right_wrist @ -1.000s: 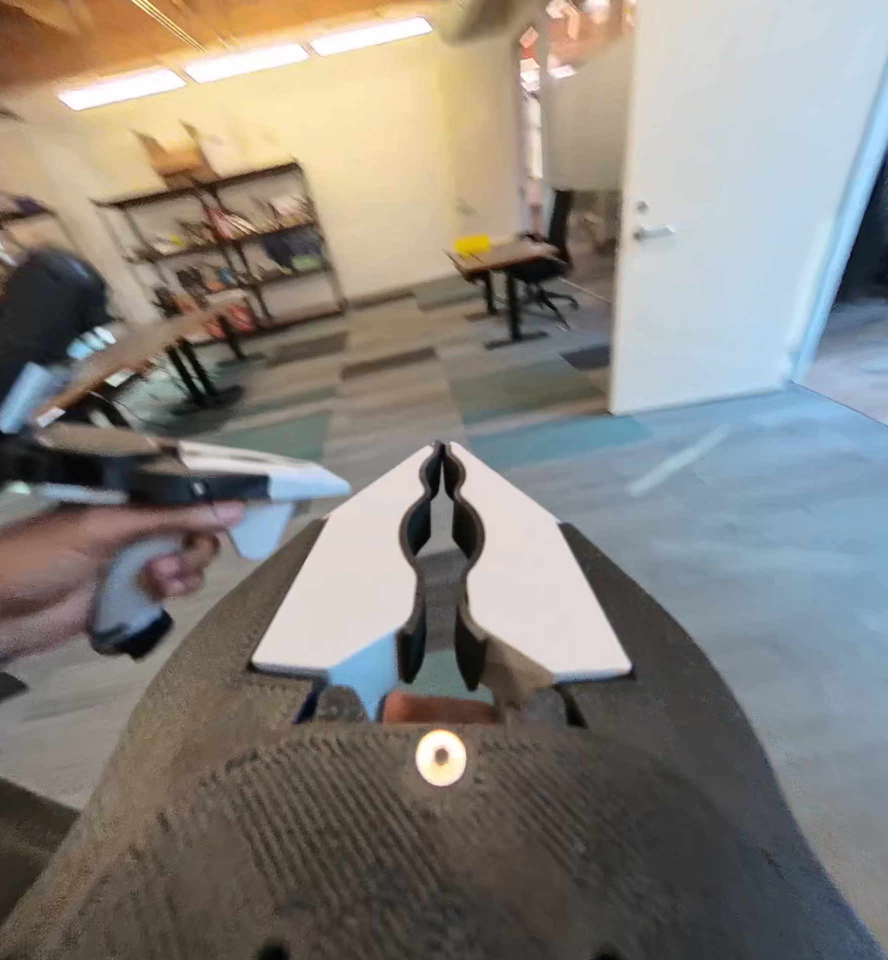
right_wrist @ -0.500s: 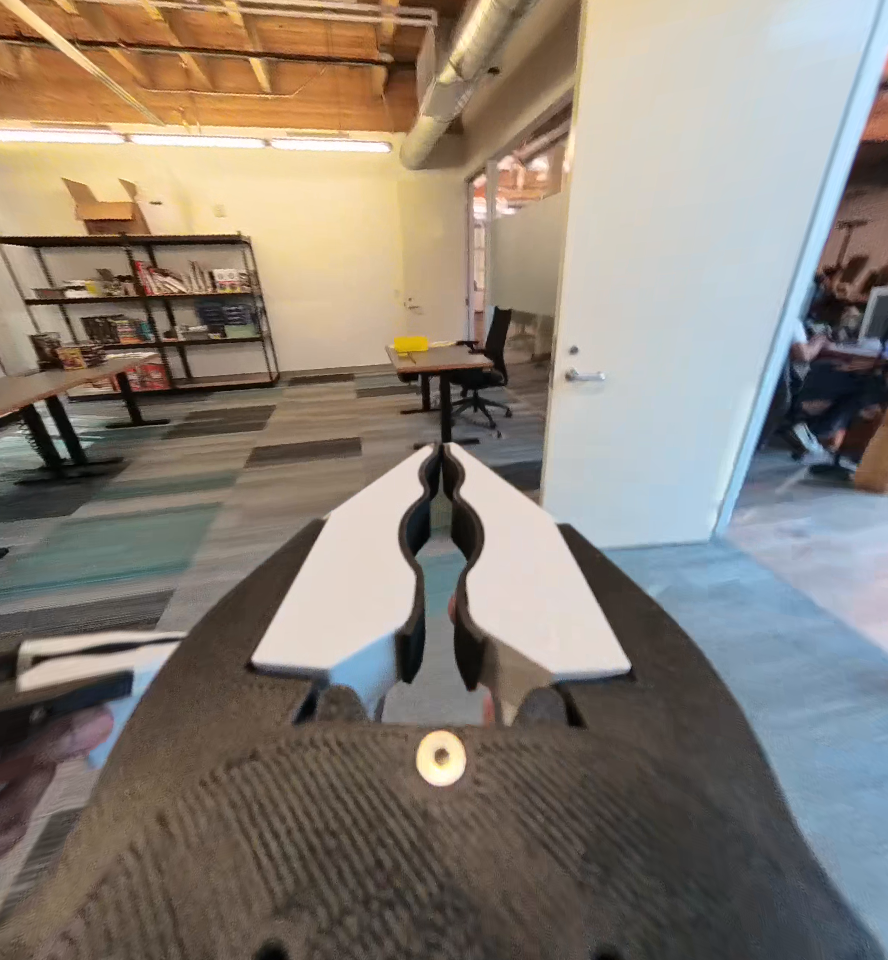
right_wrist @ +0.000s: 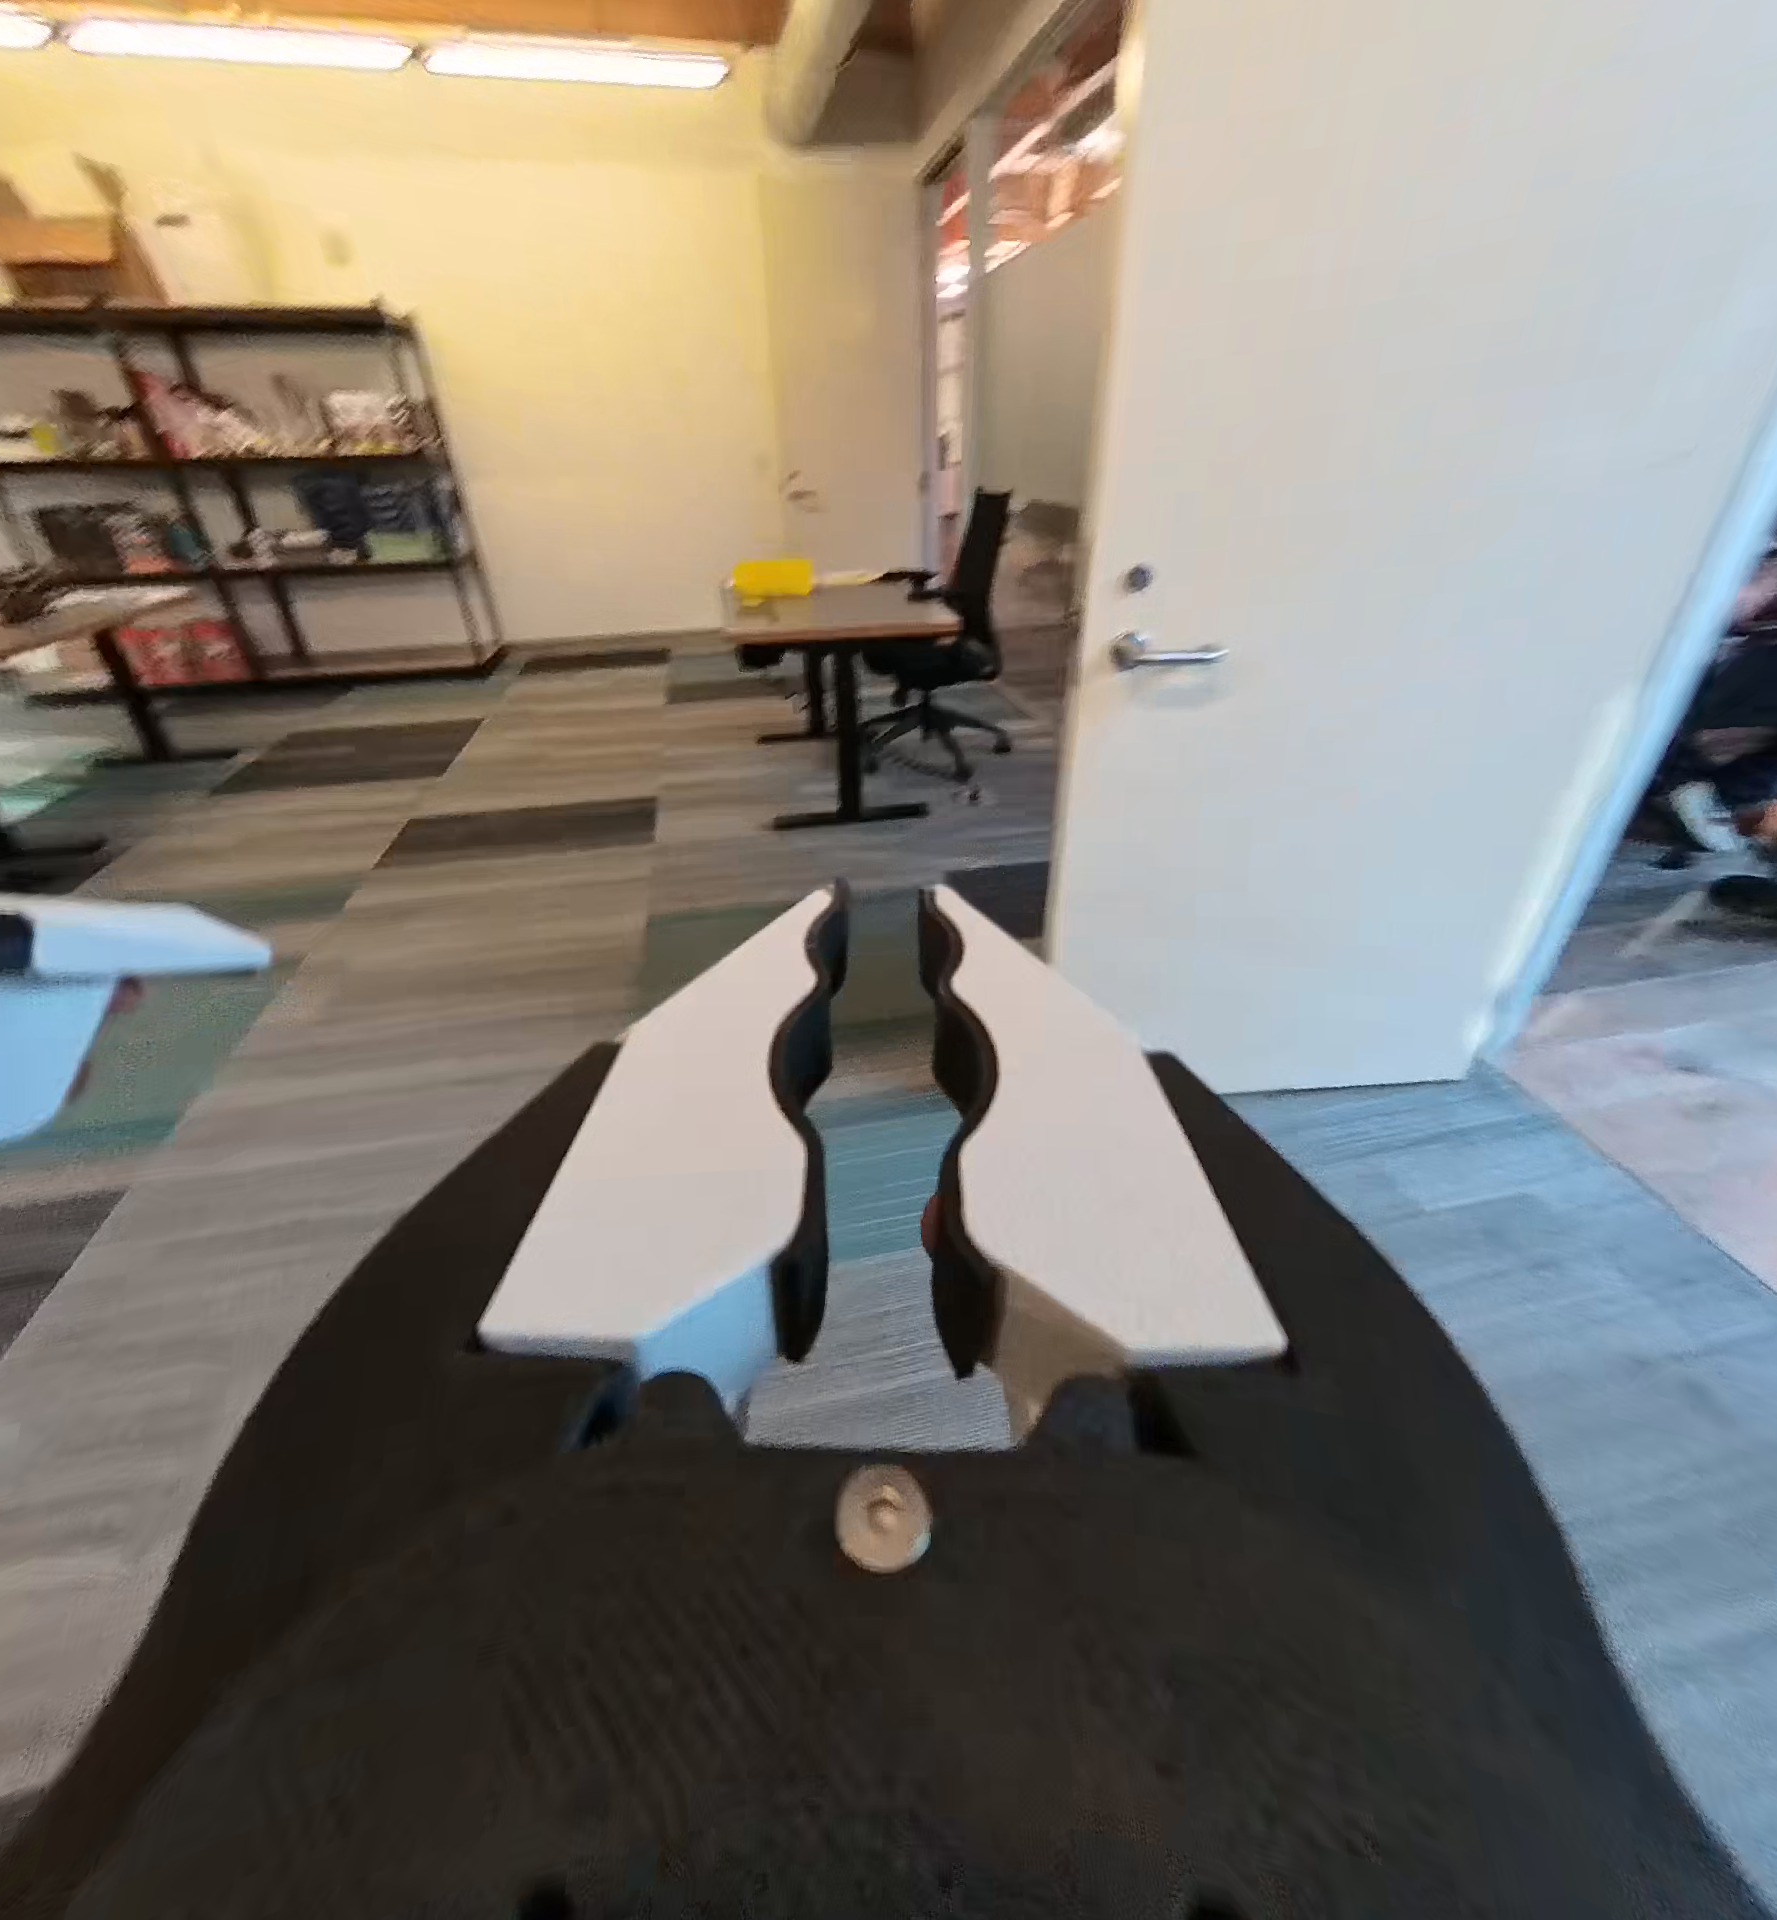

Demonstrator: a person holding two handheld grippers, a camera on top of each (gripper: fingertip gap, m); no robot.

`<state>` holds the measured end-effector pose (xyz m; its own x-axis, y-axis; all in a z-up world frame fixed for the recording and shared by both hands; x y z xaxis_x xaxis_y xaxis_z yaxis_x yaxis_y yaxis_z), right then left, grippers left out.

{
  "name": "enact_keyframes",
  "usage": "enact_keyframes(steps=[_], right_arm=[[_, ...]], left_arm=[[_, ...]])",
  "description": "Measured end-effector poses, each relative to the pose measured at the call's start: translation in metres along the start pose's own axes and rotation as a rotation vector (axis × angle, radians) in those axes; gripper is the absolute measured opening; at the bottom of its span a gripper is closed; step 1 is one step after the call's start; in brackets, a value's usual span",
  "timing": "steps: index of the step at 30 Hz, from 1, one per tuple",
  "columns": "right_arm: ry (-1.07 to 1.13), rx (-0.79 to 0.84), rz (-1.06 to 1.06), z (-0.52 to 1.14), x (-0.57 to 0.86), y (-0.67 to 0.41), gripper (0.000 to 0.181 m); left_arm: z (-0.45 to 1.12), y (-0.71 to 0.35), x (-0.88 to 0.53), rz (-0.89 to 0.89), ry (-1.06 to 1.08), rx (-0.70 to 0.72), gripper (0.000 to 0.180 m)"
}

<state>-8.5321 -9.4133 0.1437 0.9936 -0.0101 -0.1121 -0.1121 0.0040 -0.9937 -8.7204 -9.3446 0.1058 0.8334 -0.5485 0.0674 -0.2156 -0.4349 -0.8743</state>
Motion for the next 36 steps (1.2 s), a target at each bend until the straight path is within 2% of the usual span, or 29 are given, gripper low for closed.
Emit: enact_keyframes(steps=[4, 8, 10, 11, 13, 15, 18, 20, 21, 23, 26, 28, 30, 32, 33, 36], right_arm=[[-0.259, -0.082, 0.033, 0.145, 0.008, -0.015, 0.036], [-0.402, -0.108, -0.052, 0.280, 0.000, -0.046, 0.070], [-0.479, -0.117, -0.058, 0.343, -0.007, -0.046, 0.075], [-0.528, -0.146, -0.050, 0.375, -0.014, -0.041, 0.078], [-0.603, -0.225, -0.043, 0.438, -0.028, -0.023, 0.084], [-0.613, -0.271, -0.043, 0.502, -0.041, -0.006, 0.084], [-0.578, -0.334, -0.020, 0.601, -0.062, 0.014, 0.076], [-0.543, -0.345, -0.049, 0.665, -0.077, 0.015, 0.039], [-0.537, -0.339, -0.072, 0.696, -0.087, 0.012, 0.029], [-0.556, -0.323, -0.102, 0.758, -0.107, 0.007, 0.033], [-0.575, -0.381, -0.079, 0.849, -0.130, 0.019, 0.065], [-0.574, -0.398, -0.020, 0.911, -0.141, 0.033, 0.073], [-0.565, -0.398, 0.038, 0.975, -0.148, 0.053, 0.064], [-0.579, -0.435, 0.046, 1.043, -0.155, 0.082, 0.060], [-0.597, -0.467, 0.026, 1.076, -0.158, 0.099, 0.062], [-0.656, -0.539, -0.059, 1.179, -0.169, 0.138, 0.066]], left_arm=[[0.082, -0.063, -0.052, -0.035, -0.157, -0.037, 0.000], [0.148, -0.117, -0.098, -0.103, -0.207, -0.070, 0.000], [0.187, -0.136, -0.123, -0.146, -0.191, -0.033, 0.000], [0.210, -0.145, -0.132, -0.191, -0.141, 0.003, 0.002], [0.258, -0.164, -0.150, -0.297, -0.016, 0.072, 0.027], [0.307, -0.185, -0.174, -0.350, 0.094, 0.112, 0.051], [0.379, -0.209, -0.240, -0.295, 0.091, 0.104, 0.064], [0.417, -0.230, -0.300, -0.231, 0.017, 0.068, 0.055], [0.434, -0.246, -0.326, -0.210, 0.010, 0.061, 0.048], [0.463, -0.286, -0.369, -0.185, 0.076, 0.097, 0.030], [0.516, -0.335, -0.439, -0.177, 0.062, 0.067, 0.031], [0.554, -0.358, -0.491, -0.144, 0.002, 0.049, 0.034], [0.606, -0.365, -0.545, -0.116, -0.066, -0.034, 0.036], [0.666, -0.356, -0.600, -0.083, -0.134, -0.232, 0.039], [0.695, -0.356, -0.632, -0.077, -0.191, -0.286, 0.041], [0.774, -0.379, -0.717, -0.086, -0.297, -0.338, 0.037]])
Point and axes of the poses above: each gripper's, where its closed fingertips meet, z out along the fingers, y out of its underside, x = y × z across the jaws, the point moved 3 cm from there along -z, back along the fingers, and after that the axes turned 5 degrees about z, right-handed, at the moved point
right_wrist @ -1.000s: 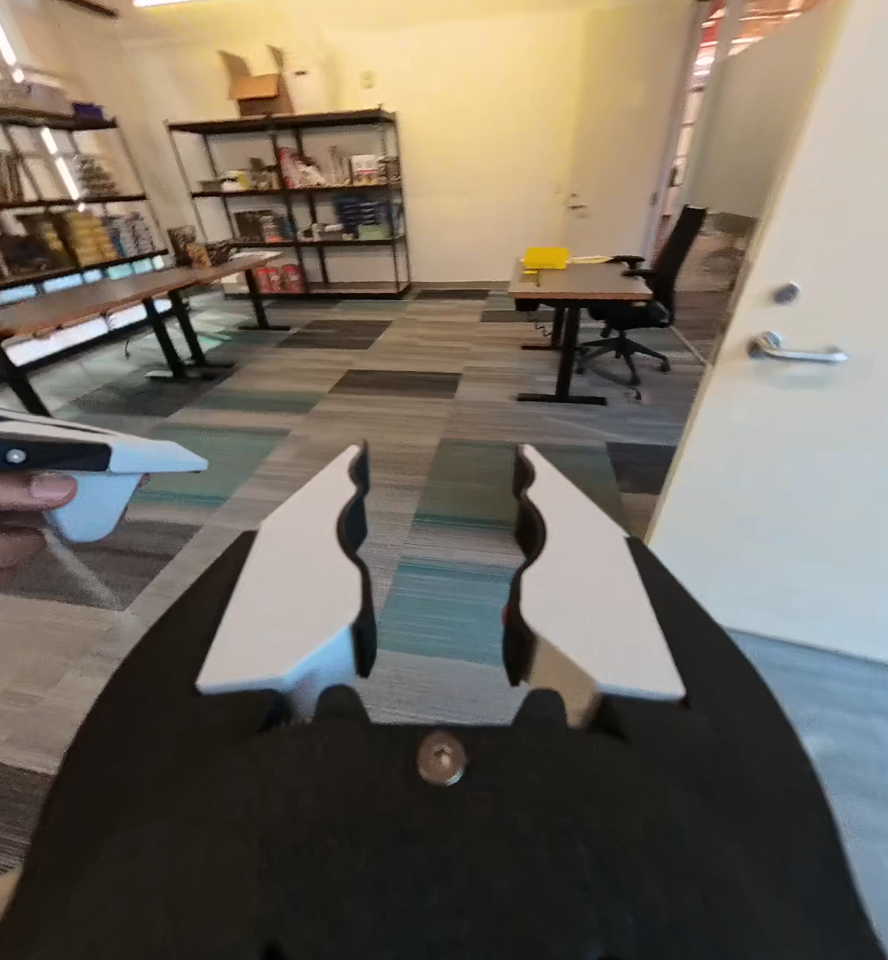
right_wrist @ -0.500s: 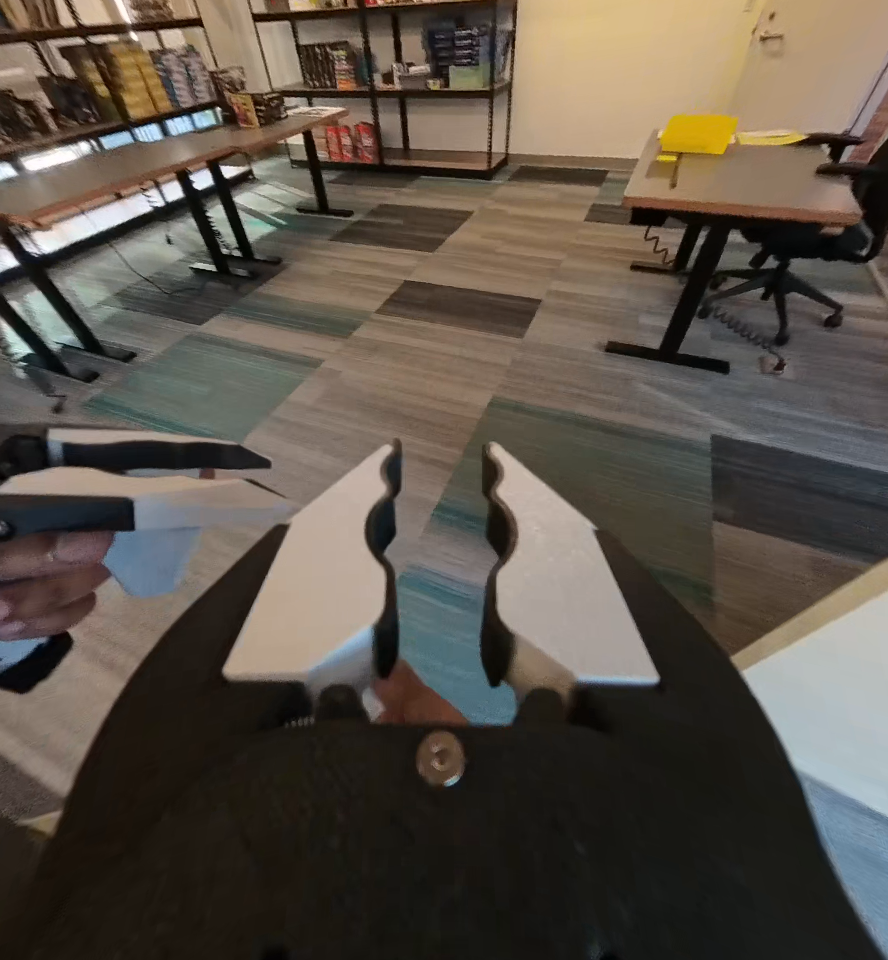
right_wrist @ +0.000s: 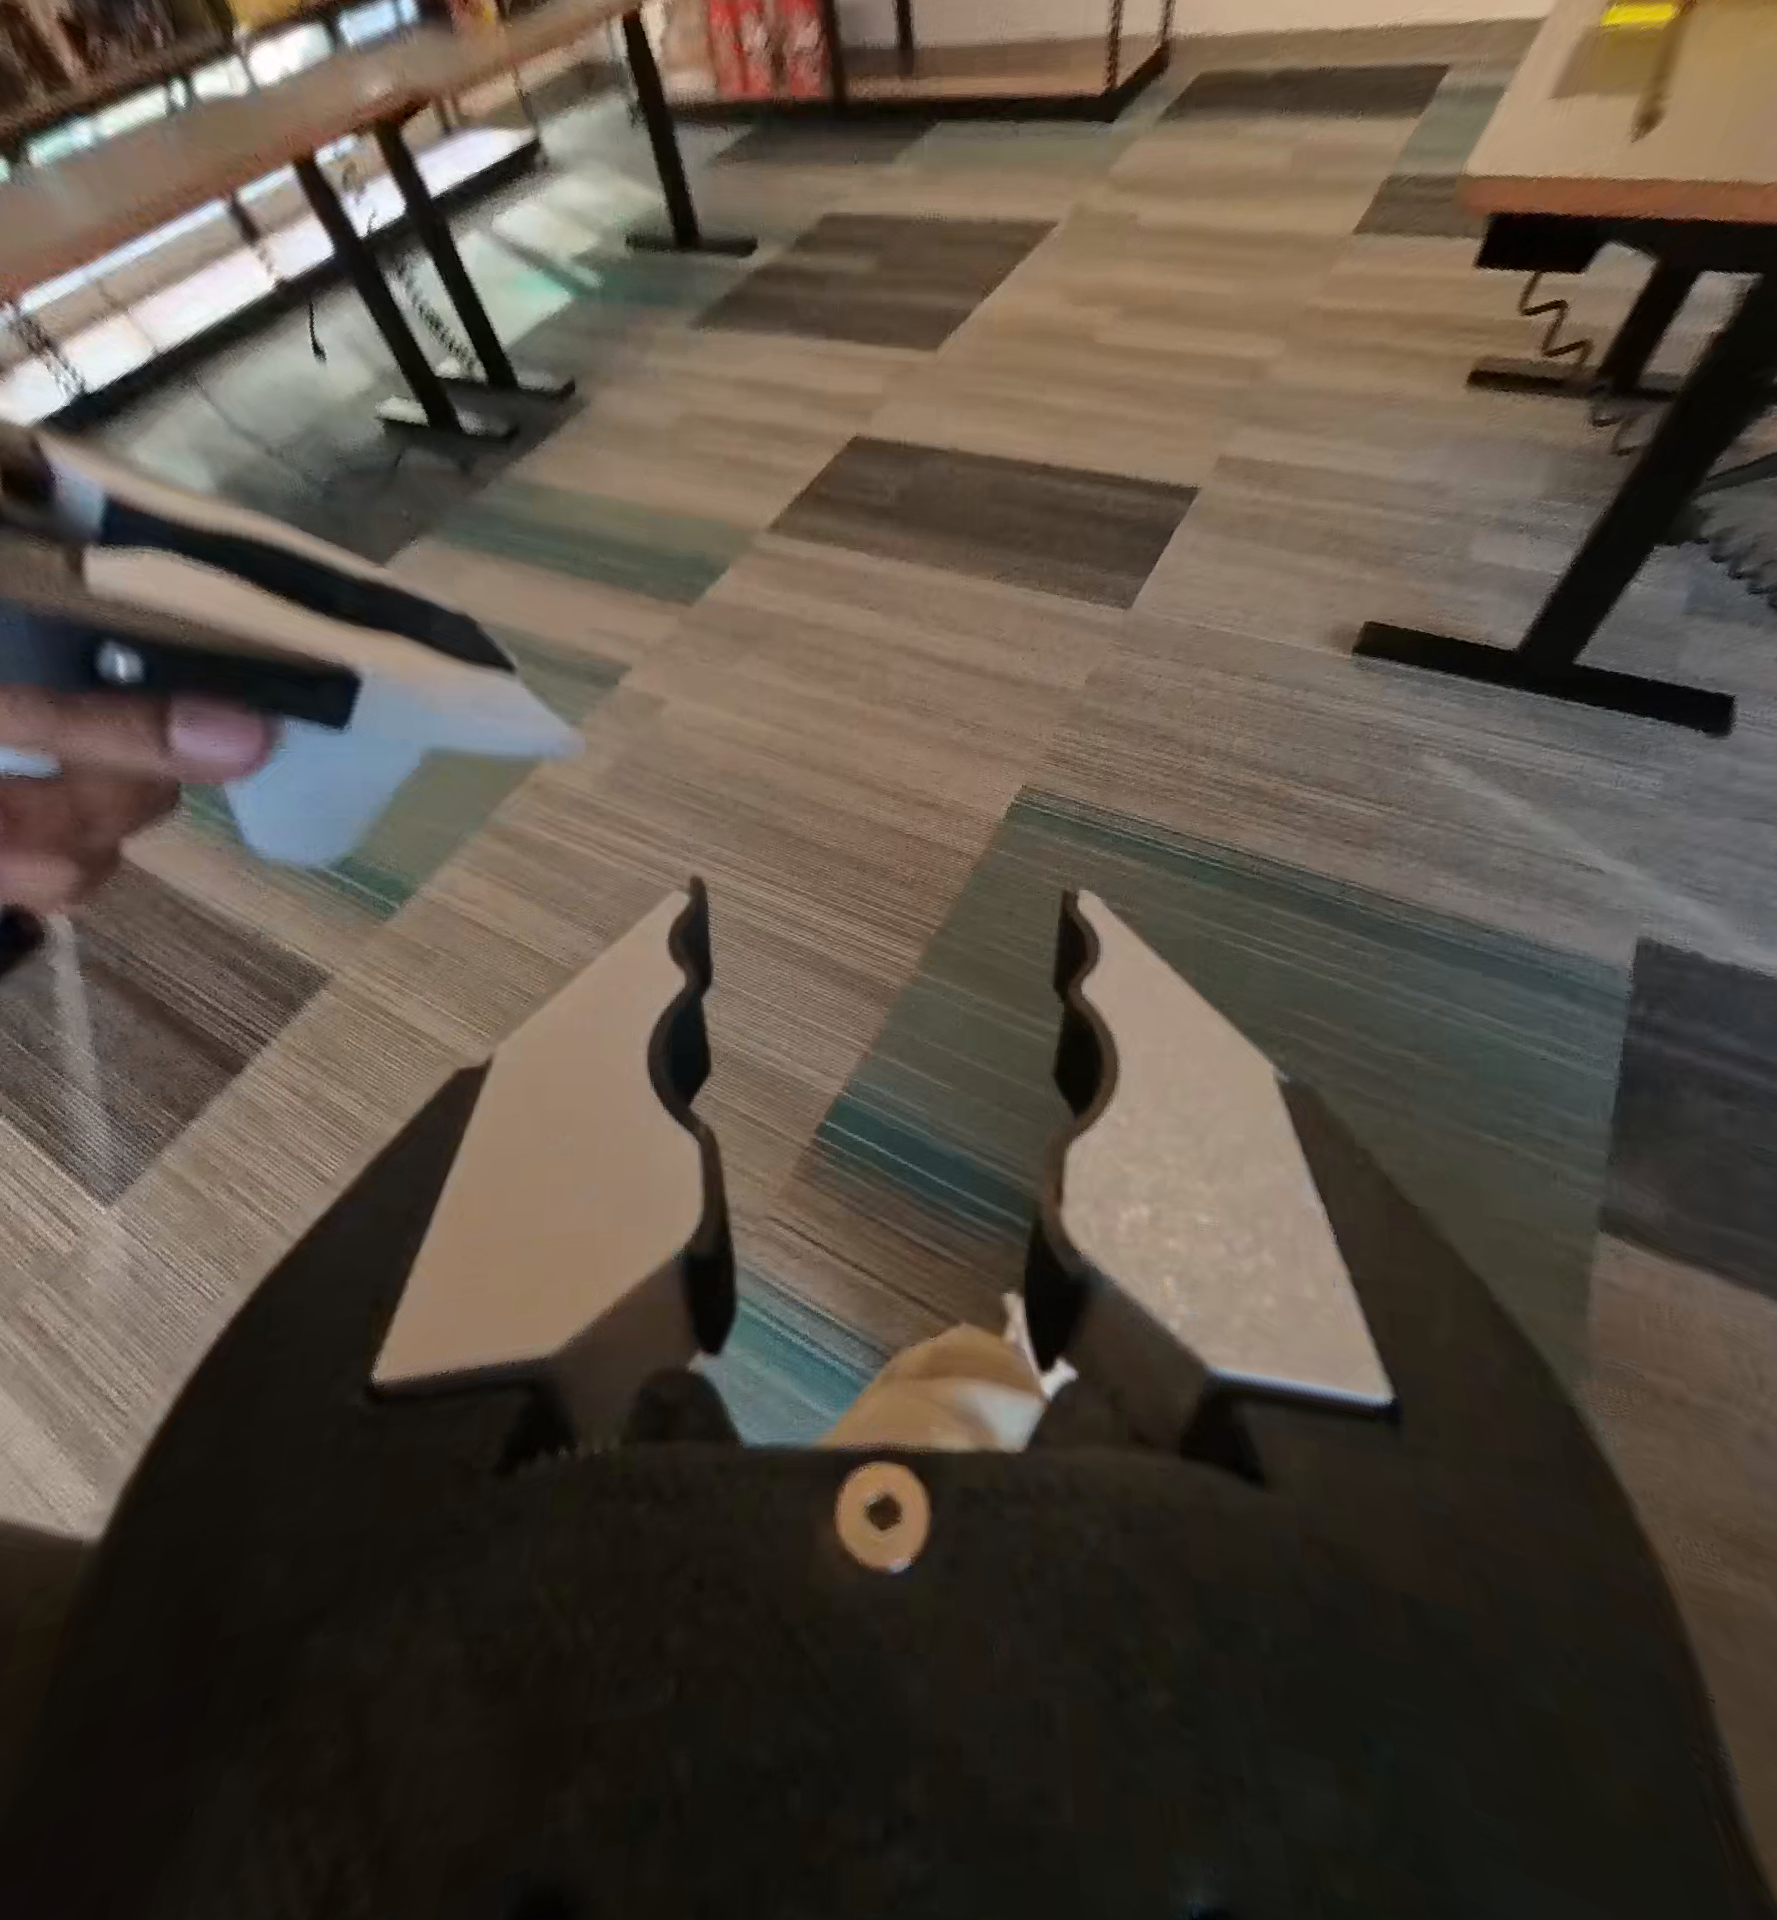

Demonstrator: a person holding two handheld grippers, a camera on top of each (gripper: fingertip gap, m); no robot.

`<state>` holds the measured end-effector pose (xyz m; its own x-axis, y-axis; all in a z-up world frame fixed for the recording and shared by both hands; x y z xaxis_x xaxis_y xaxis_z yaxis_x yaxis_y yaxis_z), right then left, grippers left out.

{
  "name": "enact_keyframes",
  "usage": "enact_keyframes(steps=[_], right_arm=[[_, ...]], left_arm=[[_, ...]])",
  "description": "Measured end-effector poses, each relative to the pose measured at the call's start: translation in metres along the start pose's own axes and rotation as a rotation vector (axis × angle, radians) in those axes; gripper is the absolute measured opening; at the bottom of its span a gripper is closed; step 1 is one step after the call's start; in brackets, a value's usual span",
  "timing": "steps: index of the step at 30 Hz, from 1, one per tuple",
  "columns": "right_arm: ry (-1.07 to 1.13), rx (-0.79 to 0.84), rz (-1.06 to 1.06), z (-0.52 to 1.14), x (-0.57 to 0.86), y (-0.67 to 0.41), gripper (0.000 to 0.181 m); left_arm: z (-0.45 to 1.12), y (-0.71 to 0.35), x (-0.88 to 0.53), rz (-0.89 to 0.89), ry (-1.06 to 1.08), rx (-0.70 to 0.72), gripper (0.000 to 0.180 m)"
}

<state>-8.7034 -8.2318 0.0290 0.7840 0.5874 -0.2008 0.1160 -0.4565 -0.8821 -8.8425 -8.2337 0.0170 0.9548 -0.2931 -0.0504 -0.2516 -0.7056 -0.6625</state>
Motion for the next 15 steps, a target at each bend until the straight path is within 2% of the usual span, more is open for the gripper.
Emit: enact_keyframes(steps=[2, 6, 11, 15], right_arm=[[-0.036, -0.026, -0.022, 0.057, 0.032, -0.034, 0.066], [-0.155, -0.006, -0.055, 0.168, 0.071, -0.142, 0.066], [-0.212, 0.050, -0.200, 0.322, 0.104, -0.262, 0.063], [-0.235, -0.124, -0.148, 0.474, 0.131, -0.277, 0.064]], left_arm=[[0.045, -0.049, -0.034, -0.021, -0.024, -0.036, 0.036], [0.100, -0.155, -0.118, -0.065, -0.133, 0.005, 0.037], [0.172, -0.240, -0.227, -0.149, -0.198, 0.033, 0.034], [0.259, -0.265, -0.326, -0.221, -0.213, 0.004, 0.034]])
Point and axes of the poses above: each gripper's, where its closed fingertips meet, z out along the fingers, y out of its underside, x = y × z across the jaws, the point moved 3 cm from there along -z, back along the fingers, and after that the axes turned 5 degrees about z, right-handed, at the moved point
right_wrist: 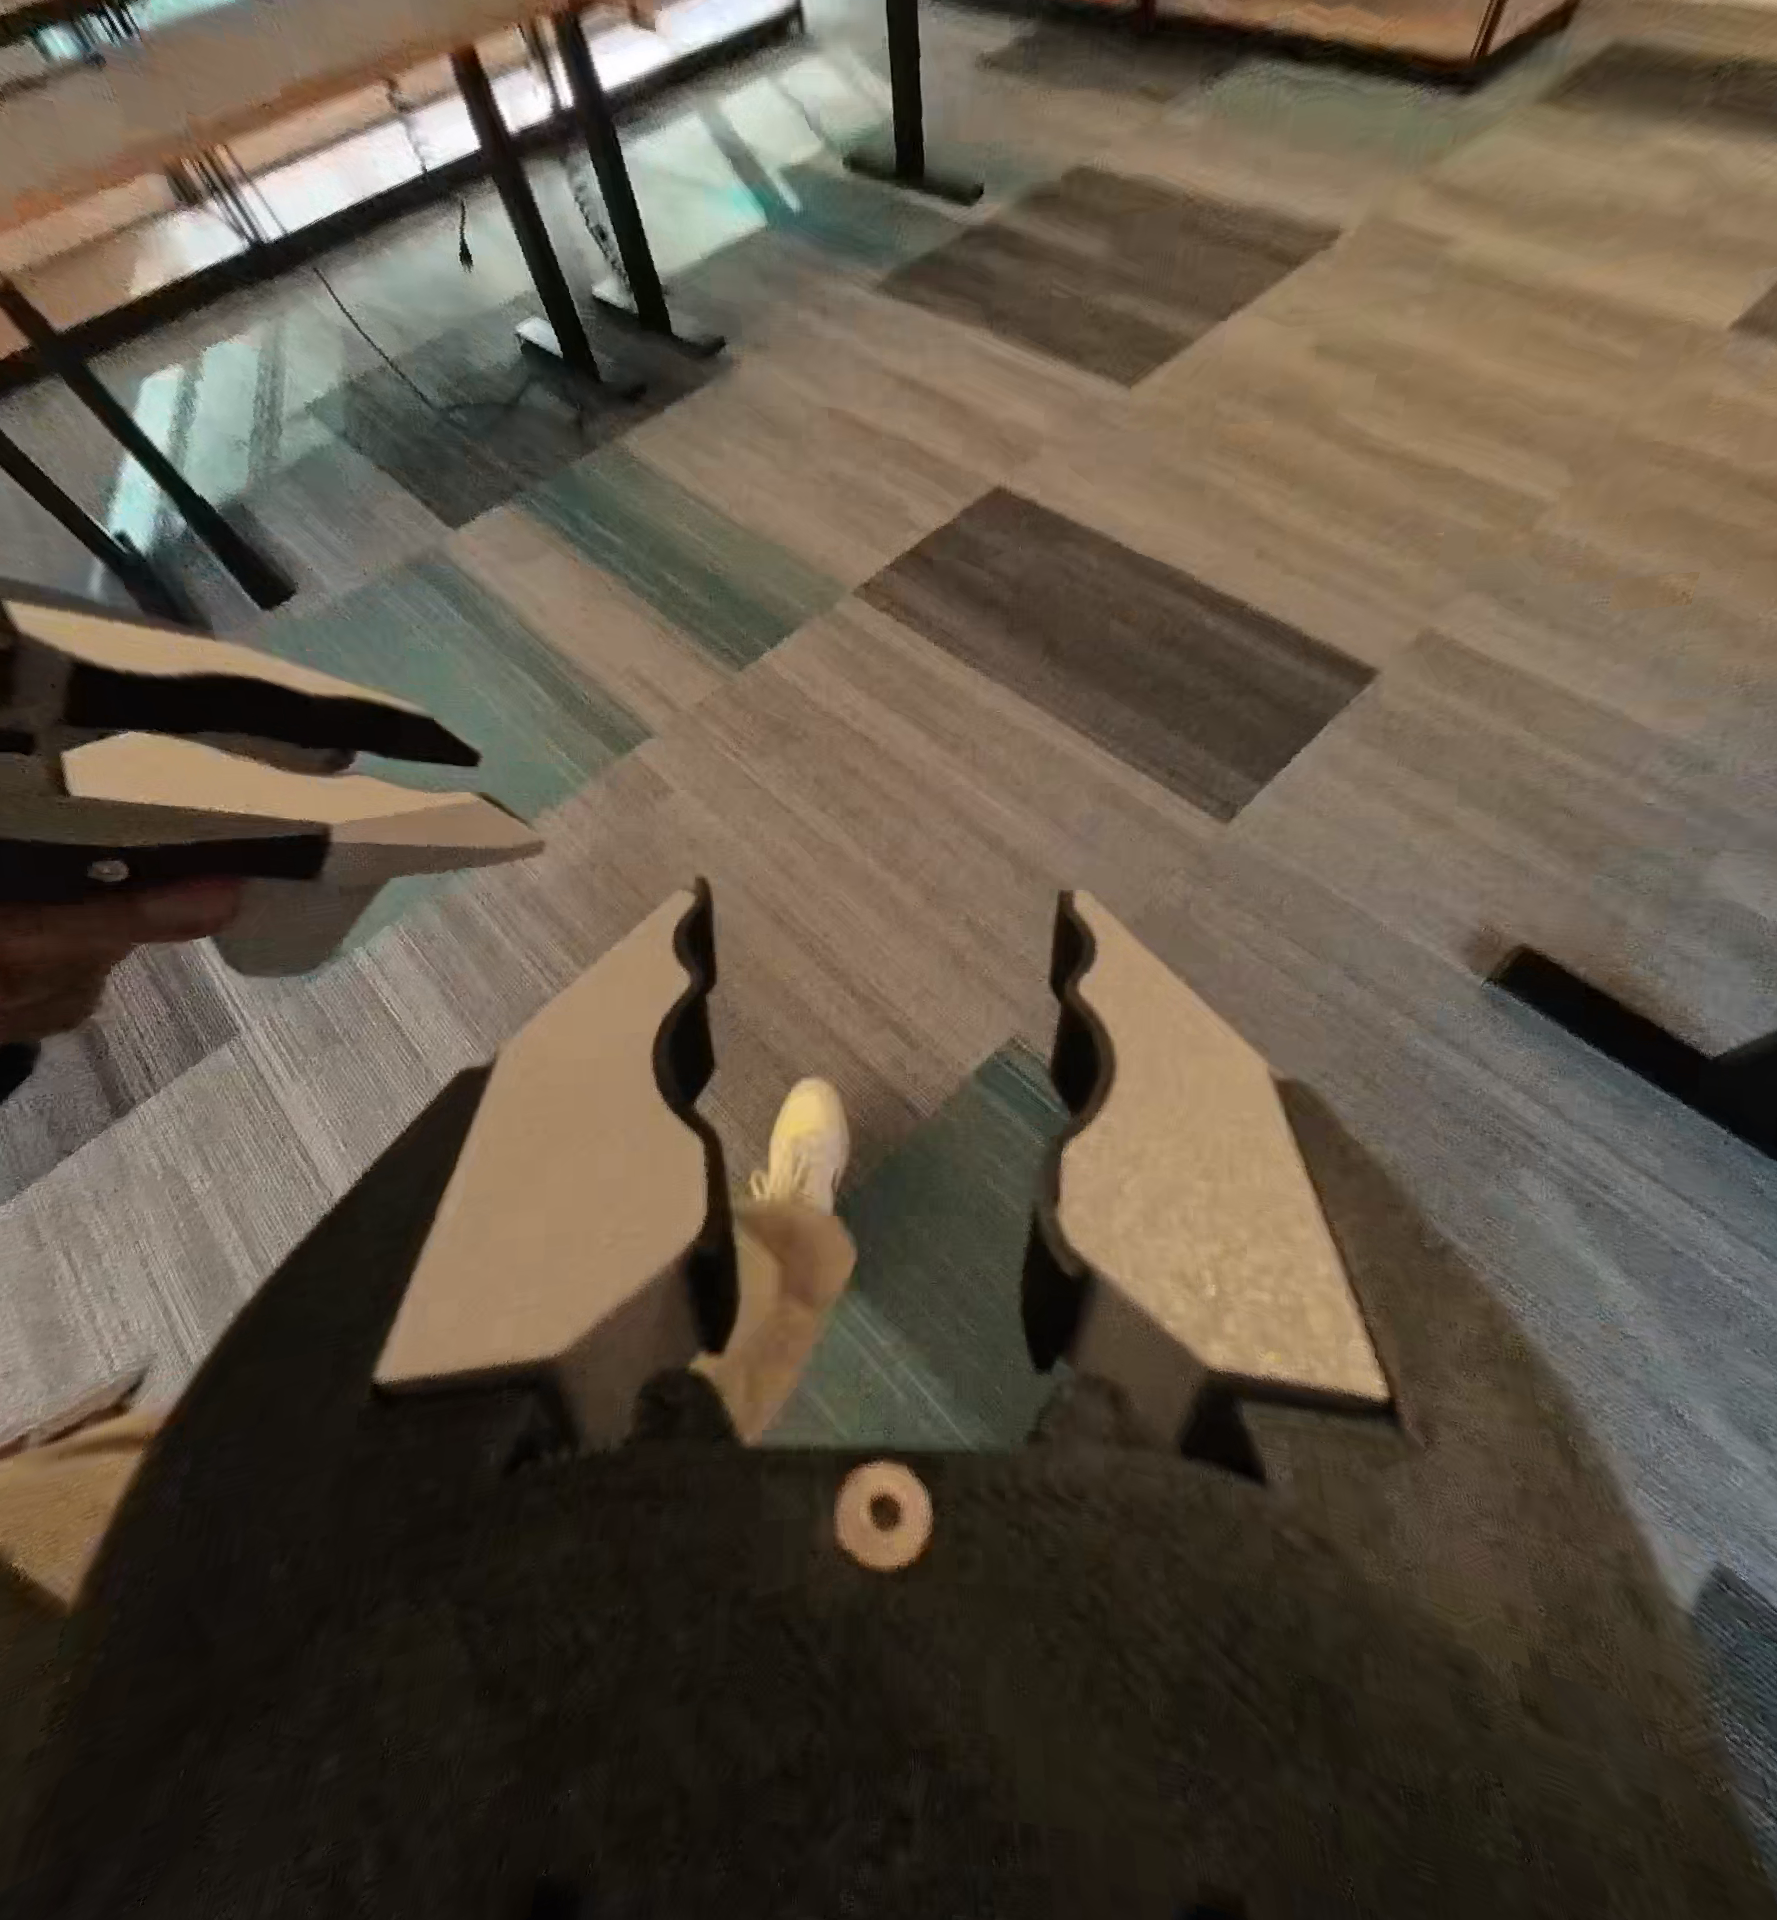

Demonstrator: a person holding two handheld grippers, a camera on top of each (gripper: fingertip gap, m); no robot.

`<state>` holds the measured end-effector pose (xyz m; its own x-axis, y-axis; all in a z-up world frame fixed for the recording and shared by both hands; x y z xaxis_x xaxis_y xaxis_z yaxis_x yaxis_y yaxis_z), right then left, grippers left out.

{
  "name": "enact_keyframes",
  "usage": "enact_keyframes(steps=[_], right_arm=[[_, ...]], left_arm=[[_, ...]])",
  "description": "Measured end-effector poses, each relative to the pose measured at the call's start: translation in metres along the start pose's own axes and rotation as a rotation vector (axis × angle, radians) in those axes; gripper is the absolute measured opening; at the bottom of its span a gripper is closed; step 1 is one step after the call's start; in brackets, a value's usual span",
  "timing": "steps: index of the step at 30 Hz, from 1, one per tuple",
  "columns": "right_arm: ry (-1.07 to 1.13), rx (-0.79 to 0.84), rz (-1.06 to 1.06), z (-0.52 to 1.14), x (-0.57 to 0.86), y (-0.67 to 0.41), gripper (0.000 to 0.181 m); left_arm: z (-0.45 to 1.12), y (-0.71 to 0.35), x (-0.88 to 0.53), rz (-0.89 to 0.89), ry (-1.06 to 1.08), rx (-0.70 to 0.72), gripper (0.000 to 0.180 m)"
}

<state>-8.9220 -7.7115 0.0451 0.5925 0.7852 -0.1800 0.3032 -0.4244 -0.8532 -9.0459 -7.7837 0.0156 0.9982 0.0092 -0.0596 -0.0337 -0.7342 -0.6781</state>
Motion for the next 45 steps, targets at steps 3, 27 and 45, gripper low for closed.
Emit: enact_keyframes(steps=[3, 27, 45], right_arm=[[0.084, -0.007, -0.042, 0.080, 0.043, -0.044, 0.055], [0.318, 0.106, 0.143, 0.608, 0.613, -0.497, 0.000], [0.476, 0.093, 0.418, 0.900, 1.020, -0.736, 0.030]], left_arm=[[0.068, -0.055, -0.056, -0.062, 0.034, 0.099, 0.029], [0.606, -0.723, -0.297, 0.045, 0.136, 0.136, 0.031], [1.080, -1.193, -0.350, 0.281, 0.462, 0.094, 0.029]])
Point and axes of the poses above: each gripper's, where its closed fingertips meet, z out along the fingers, y out of its underside, x = y × z across the jaws, the point moved 3 cm from there along -z, back along the fingers, and after that the axes turned 5 degrees about z, right-handed, at the moved point
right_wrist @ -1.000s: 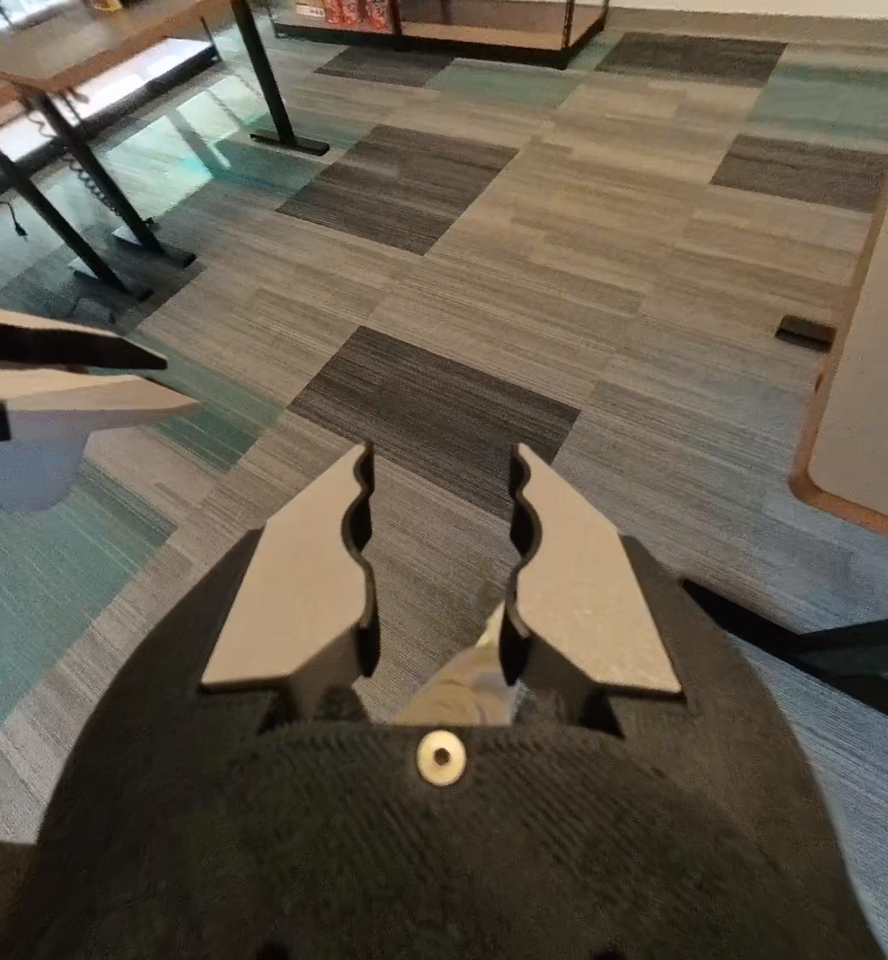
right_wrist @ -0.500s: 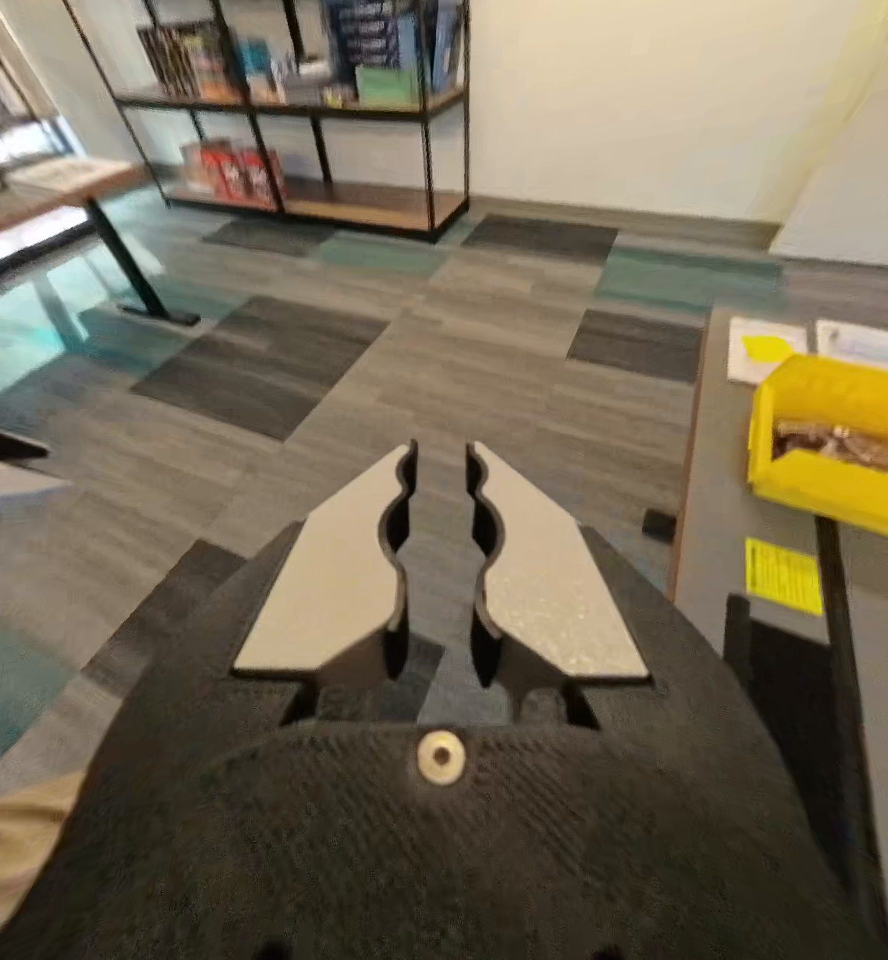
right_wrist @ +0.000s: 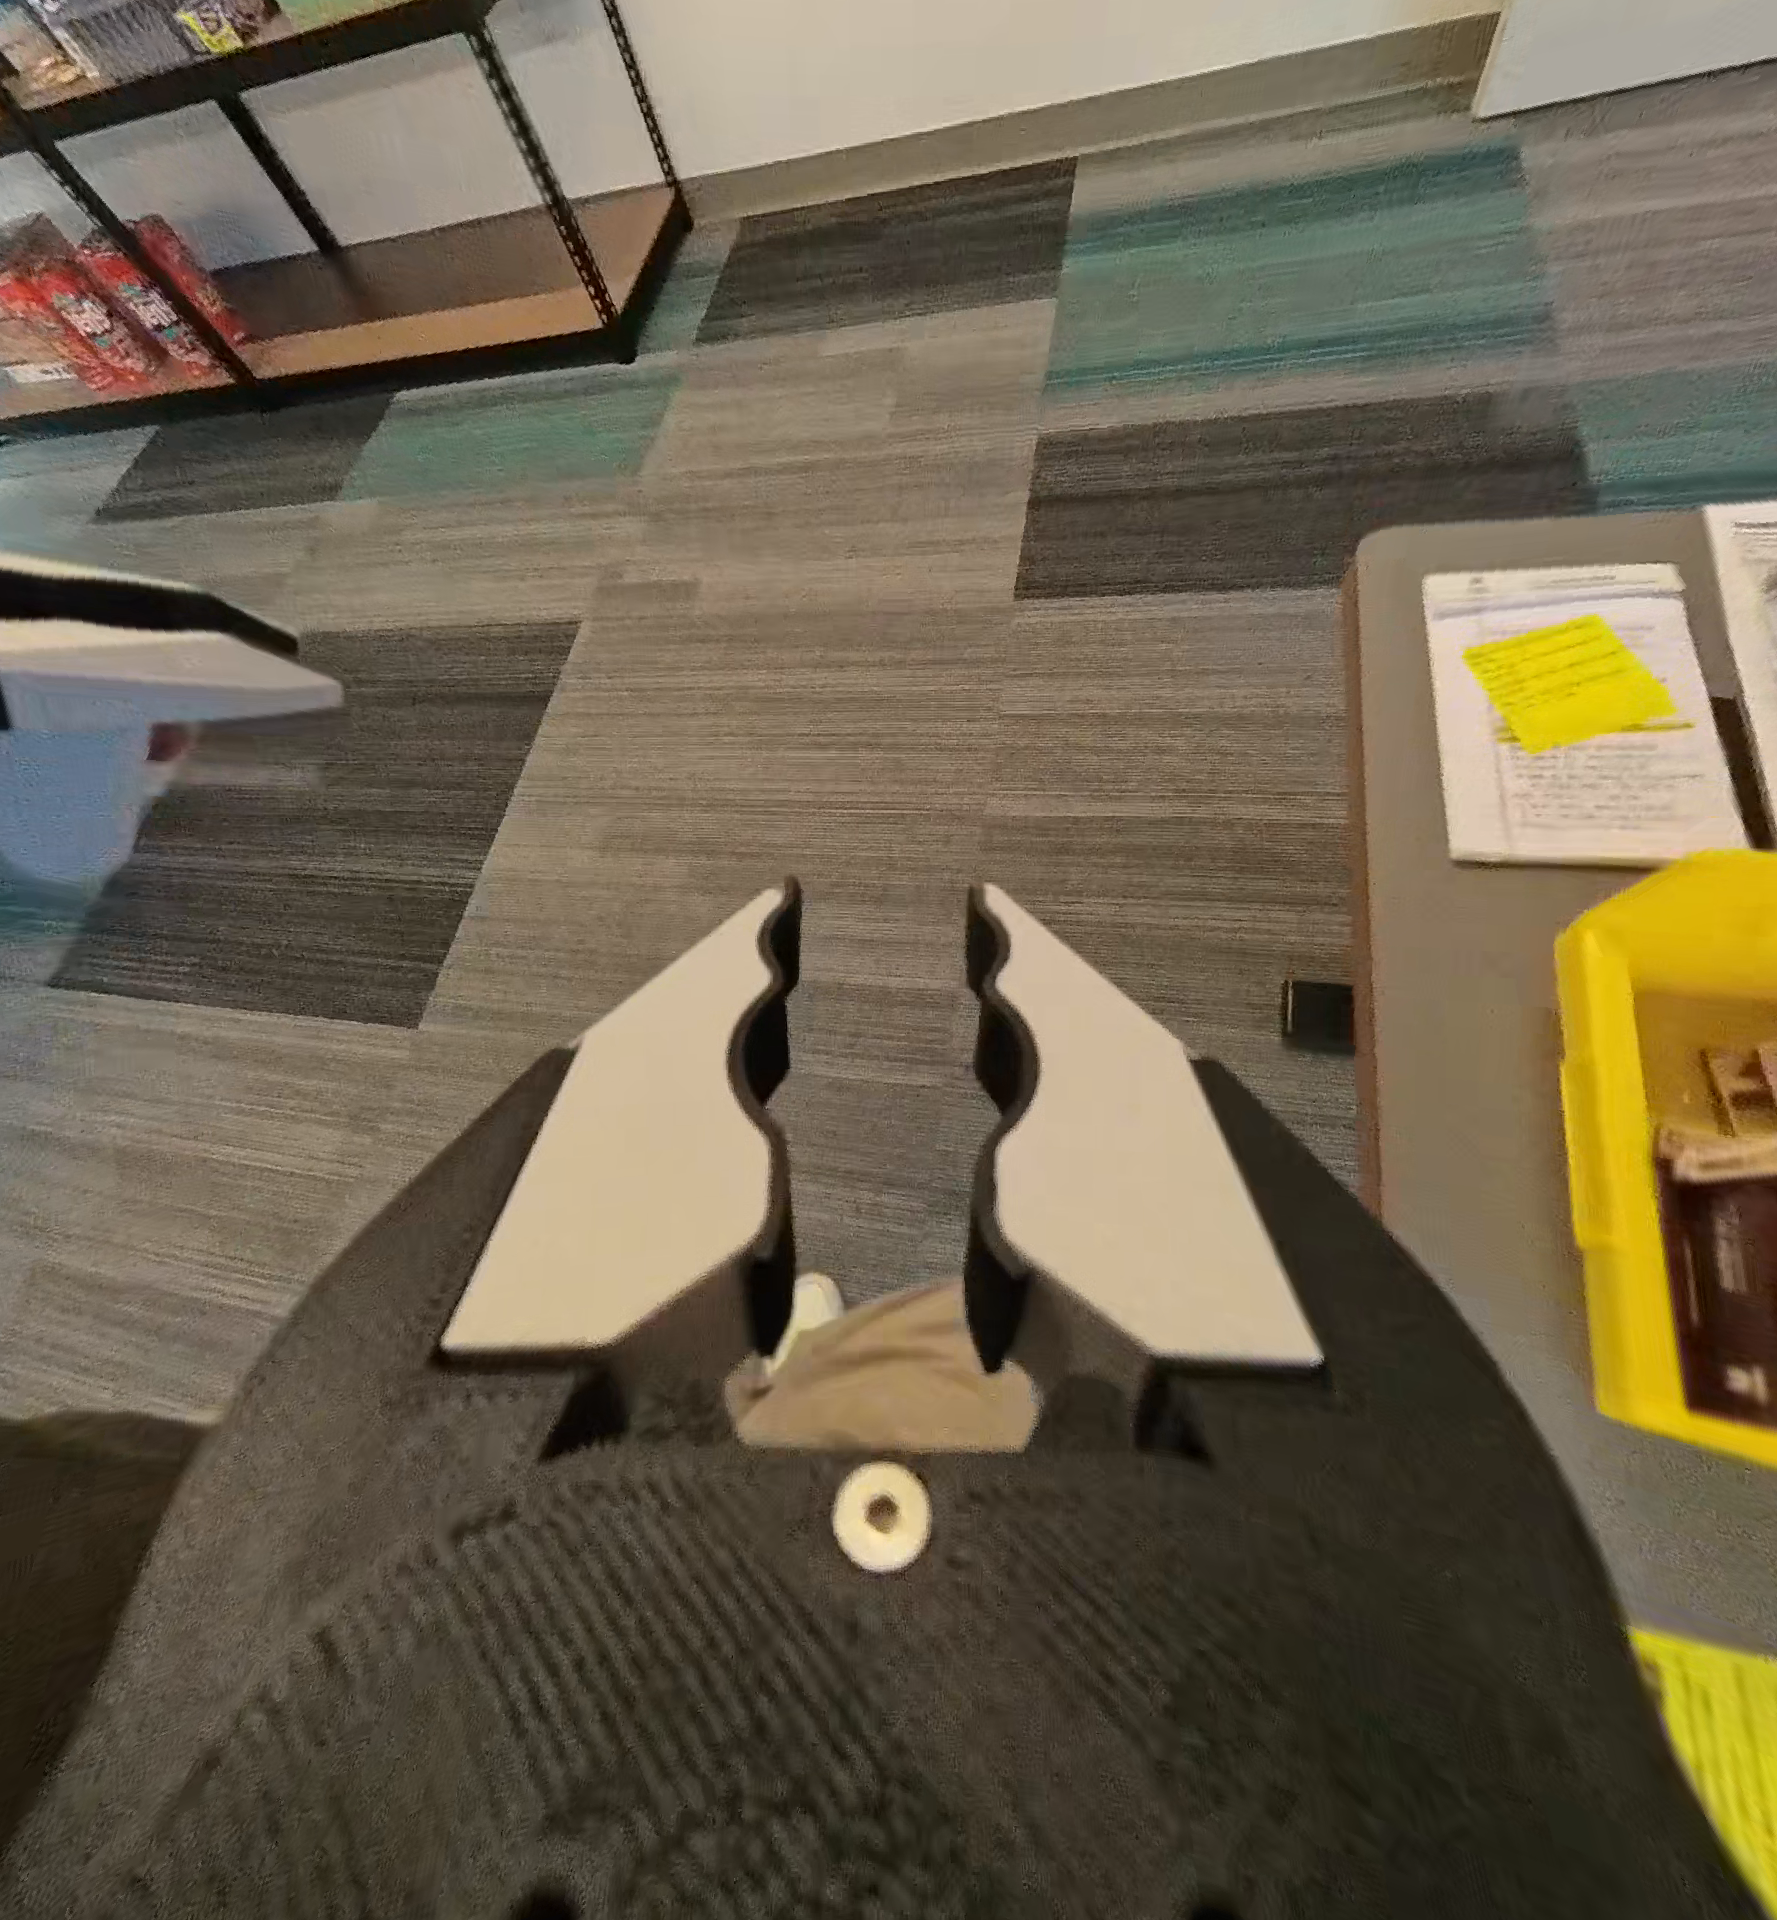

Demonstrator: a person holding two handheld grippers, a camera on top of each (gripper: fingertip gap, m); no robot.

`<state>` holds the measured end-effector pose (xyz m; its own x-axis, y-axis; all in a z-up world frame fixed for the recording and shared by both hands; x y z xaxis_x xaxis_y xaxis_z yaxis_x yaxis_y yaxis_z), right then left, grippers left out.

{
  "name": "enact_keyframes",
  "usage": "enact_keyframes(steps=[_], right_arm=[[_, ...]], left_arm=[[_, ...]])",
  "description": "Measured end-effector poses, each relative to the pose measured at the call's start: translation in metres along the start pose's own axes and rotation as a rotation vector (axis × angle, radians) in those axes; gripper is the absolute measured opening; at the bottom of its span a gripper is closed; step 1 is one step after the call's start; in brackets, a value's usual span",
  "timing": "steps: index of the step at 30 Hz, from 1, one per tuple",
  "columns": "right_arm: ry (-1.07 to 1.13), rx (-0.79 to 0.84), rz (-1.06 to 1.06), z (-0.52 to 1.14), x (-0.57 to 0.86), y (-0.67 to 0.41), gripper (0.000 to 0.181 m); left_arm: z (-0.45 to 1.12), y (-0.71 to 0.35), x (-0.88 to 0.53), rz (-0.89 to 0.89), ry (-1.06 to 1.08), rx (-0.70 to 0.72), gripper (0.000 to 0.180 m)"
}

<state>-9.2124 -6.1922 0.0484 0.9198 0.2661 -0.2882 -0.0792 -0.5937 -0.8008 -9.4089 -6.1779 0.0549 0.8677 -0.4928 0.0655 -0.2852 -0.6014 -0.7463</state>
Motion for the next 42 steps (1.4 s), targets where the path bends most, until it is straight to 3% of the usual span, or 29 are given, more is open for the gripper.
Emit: enact_keyframes(steps=[4, 8, 10, 11, 12, 13, 15, 16, 18, 19, 22, 23, 27, 34, 42], right_arm=[[0.063, 0.036, 0.052, 0.107, 0.057, -0.058, 0.048], [0.121, 0.021, 0.035, 0.224, 0.137, -0.110, 0.062], [0.132, 0.024, 0.035, 0.282, 0.182, -0.141, 0.056], [0.150, 0.025, 0.039, 0.308, 0.207, -0.161, 0.041], [0.176, 0.034, 0.045, 0.330, 0.232, -0.187, 0.010], [0.186, 0.056, 0.048, 0.351, 0.254, -0.216, 0.000], [0.182, 0.117, 0.052, 0.387, 0.291, -0.280, 0.000], [0.208, 0.135, 0.063, 0.402, 0.311, -0.310, 0.007], [0.267, 0.156, 0.101, 0.430, 0.353, -0.364, 0.039], [0.289, 0.174, 0.119, 0.444, 0.373, -0.388, 0.040], [0.380, 0.257, 0.173, 0.484, 0.430, -0.443, 0.003], [0.406, 0.261, 0.190, 0.500, 0.448, -0.455, 0.000], [0.562, 0.215, 0.260, 0.558, 0.511, -0.494, 0.022], [0.846, 0.162, 0.319, 0.634, 0.590, -0.610, 0.016], [0.821, 0.252, 0.435, 0.761, 0.747, -0.744, 0.017]], left_arm=[[0.105, -0.094, -0.048, 0.150, 0.073, -0.014, 0.029], [0.234, -0.182, -0.081, 0.145, 0.127, -0.020, 0.030], [0.299, -0.229, -0.095, 0.131, 0.122, -0.032, 0.019], [0.328, -0.254, -0.102, 0.131, 0.111, -0.056, 0.014], [0.354, -0.281, -0.108, 0.140, 0.103, -0.072, 0.008], [0.377, -0.314, -0.115, 0.162, 0.098, -0.061, 0.003], [0.420, -0.377, -0.117, 0.259, 0.176, -0.050, 0.000], [0.441, -0.405, -0.121, 0.304, 0.191, -0.081, 0.000], [0.482, -0.462, -0.133, 0.341, 0.200, -0.096, 0.000], [0.504, -0.488, -0.137, 0.345, 0.229, -0.086, 0.000], [0.584, -0.546, -0.147, 0.351, 0.353, -0.100, 0.010], [0.616, -0.562, -0.152, 0.358, 0.381, -0.113, 0.016], [0.738, -0.627, -0.172, 0.434, 0.501, -0.147, 0.021], [0.897, -0.804, -0.212, 0.593, 0.661, -0.110, 0.024], [1.095, -0.968, -0.238, 0.577, 0.683, -0.105, 0.024]])
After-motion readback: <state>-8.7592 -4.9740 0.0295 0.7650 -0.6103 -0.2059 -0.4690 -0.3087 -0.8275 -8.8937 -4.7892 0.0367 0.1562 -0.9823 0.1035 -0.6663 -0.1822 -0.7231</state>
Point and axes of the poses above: each gripper's, where its closed fingertips meet, z out along the fingers, y out of its underside, x = y × z across the jaws, the point moved 3 cm from there along -z, back along the fingers, and after that the axes turned 5 degrees about z, right-handed, at the moved point
